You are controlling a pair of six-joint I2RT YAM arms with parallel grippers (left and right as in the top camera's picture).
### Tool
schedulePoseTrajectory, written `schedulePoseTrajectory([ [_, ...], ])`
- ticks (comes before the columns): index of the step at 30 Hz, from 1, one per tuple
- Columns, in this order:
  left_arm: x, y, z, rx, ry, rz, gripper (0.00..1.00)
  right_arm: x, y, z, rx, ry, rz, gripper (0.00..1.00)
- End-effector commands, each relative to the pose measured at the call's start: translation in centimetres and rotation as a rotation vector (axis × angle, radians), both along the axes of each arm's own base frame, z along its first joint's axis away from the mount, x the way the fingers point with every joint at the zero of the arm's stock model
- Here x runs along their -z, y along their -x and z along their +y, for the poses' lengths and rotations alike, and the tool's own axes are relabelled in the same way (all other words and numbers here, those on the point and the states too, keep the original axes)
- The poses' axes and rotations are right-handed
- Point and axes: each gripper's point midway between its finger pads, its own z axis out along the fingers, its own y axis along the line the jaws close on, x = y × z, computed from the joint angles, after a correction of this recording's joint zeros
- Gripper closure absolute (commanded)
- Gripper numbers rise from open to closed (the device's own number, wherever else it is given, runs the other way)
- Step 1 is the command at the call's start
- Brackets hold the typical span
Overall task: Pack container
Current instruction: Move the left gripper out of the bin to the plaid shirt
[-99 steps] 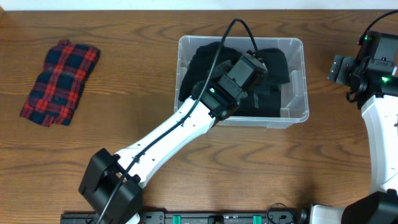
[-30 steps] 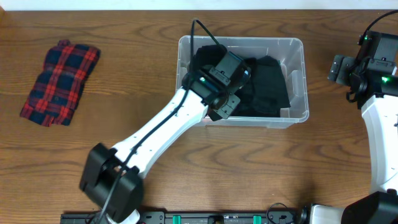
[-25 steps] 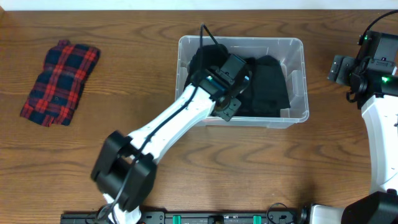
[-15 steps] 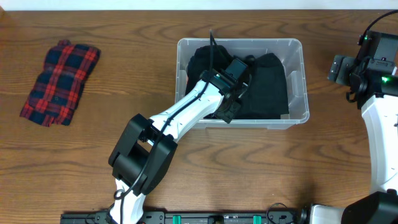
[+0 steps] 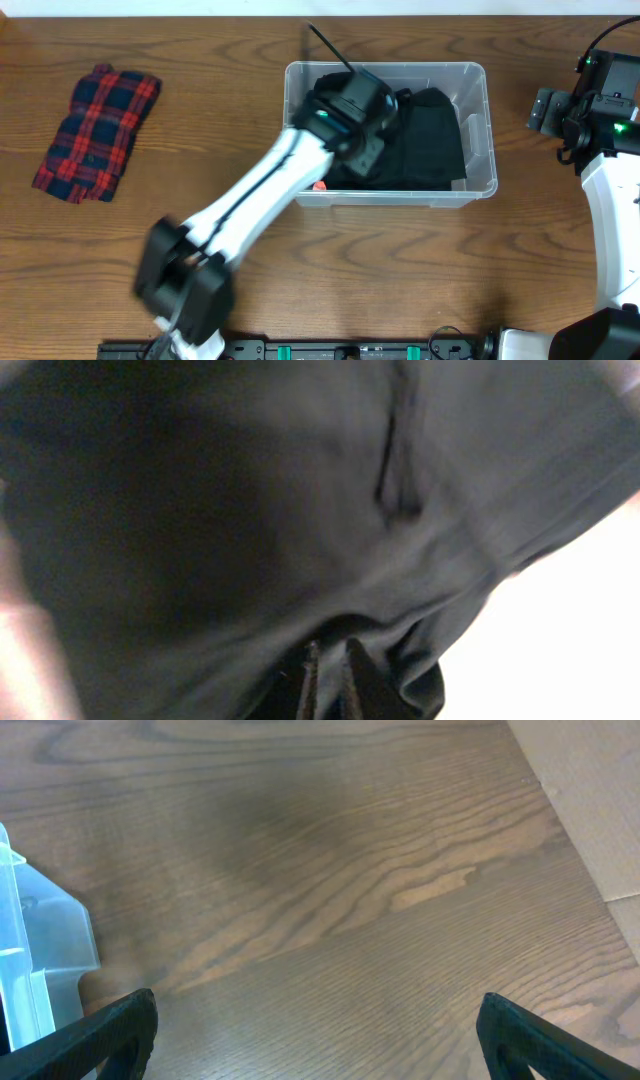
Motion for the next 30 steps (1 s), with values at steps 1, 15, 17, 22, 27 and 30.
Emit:
schedulePoseTrajectory([
  [1,-7.0,-1.2,1.9,-0.052,0.095,-0.146,0.87,-0.3,0.1,-0.3,0.009,0.004,-0.005,0.01],
  [15,-10.0,-4.7,22.9,-0.558,-0.331,-0.3,0.86,-0.3,0.1,-0.3,0.009,0.004,-0.005,0.01],
  [17,-9.9,-4.8,26.2,-0.639,-0.385,-0.297,0.86,-0.3,0.1,-0.3,0.009,0.004,-0.005,0.01],
  [22,-9.4,-5.1,33.4,-0.814,-0.426,-0.269,0.86,-0.3,0.1,-0.3,0.009,0.004,-0.005,0.01],
  [27,-8.2,-5.4,39.8,-0.967,-0.45,-0.241,0.86,-0.3,0.1,-0.3,0.009,0.004,-0.005,0.01],
  [30,-6.9,-5.7,43.2,-1.041,-0.462,-0.223,0.83,-0.3,0.1,-0.3,0.009,0.004,-0.005,0.01],
])
